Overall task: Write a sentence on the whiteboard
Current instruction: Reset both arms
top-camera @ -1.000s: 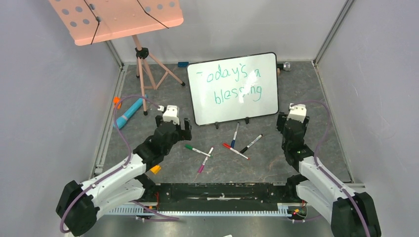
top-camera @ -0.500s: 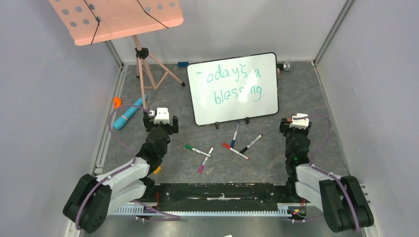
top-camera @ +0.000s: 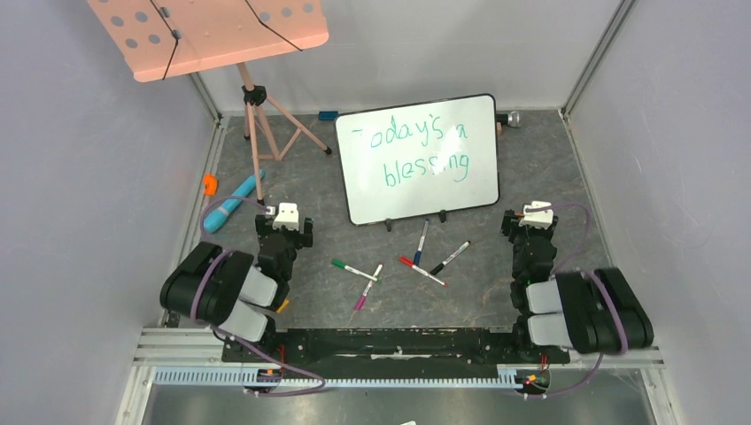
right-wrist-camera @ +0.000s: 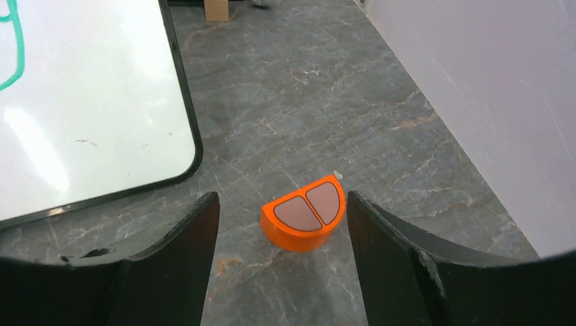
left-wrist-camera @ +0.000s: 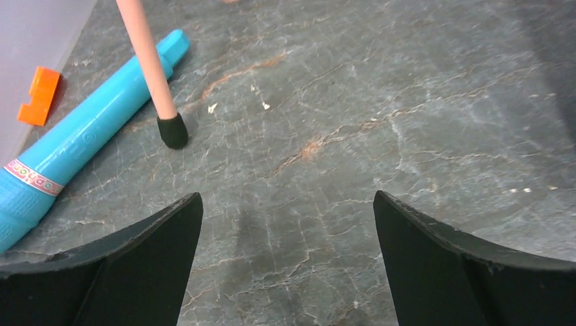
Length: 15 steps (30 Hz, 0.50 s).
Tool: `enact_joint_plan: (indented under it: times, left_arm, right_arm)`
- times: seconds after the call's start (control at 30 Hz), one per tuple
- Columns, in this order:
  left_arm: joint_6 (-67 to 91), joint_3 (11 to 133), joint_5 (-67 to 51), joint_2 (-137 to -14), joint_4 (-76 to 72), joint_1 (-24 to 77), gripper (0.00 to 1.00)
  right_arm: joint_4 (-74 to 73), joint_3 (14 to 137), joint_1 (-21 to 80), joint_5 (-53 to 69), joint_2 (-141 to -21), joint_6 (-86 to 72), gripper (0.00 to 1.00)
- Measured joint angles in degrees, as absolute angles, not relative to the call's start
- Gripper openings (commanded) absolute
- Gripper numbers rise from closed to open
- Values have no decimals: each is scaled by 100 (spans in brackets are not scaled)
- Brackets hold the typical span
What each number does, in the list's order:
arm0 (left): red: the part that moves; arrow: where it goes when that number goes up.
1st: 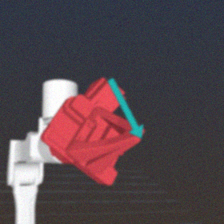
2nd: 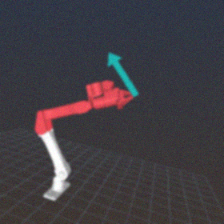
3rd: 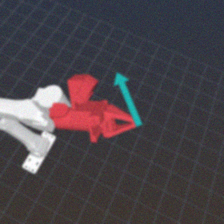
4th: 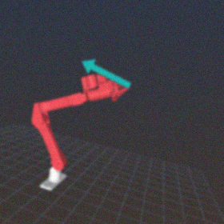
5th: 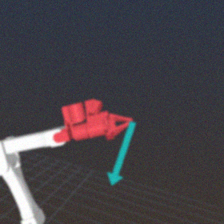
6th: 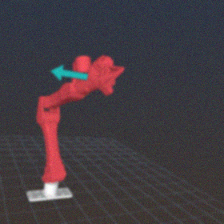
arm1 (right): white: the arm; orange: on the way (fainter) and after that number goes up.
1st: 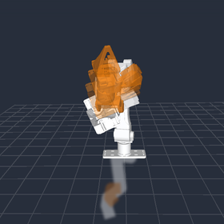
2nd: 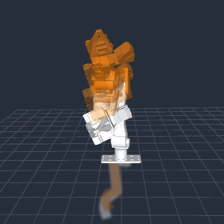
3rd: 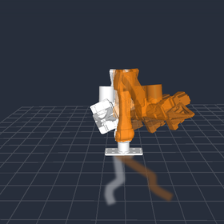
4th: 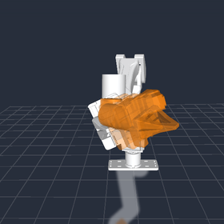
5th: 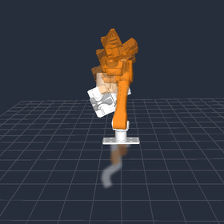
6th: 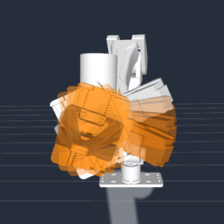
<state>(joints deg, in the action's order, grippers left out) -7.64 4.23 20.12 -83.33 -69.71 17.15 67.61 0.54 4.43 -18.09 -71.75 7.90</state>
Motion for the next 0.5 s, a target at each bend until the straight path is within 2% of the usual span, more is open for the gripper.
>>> enact_joint_plan:
  times: [0.07,0.1,0.13,0.5]
  left_arm:
    - [-762,351,1892,-8746,-7380,1575,100]
    - [-760,353,1833,-8794,-7424,1507,100]
    - [-757,379,1756,-8764,-7395,1409,100]
    - [-224,1441,1643,-8580,-6353,679,100]
  right_arm:
    - [7516,58,423,-1800,-7791,766,76]
    - [7570,51,419,-1776,-7874,760,85]
    - [7546,51,414,-1745,-7870,762,98]
    - [7856,51,427,-1584,-7874,821,98]
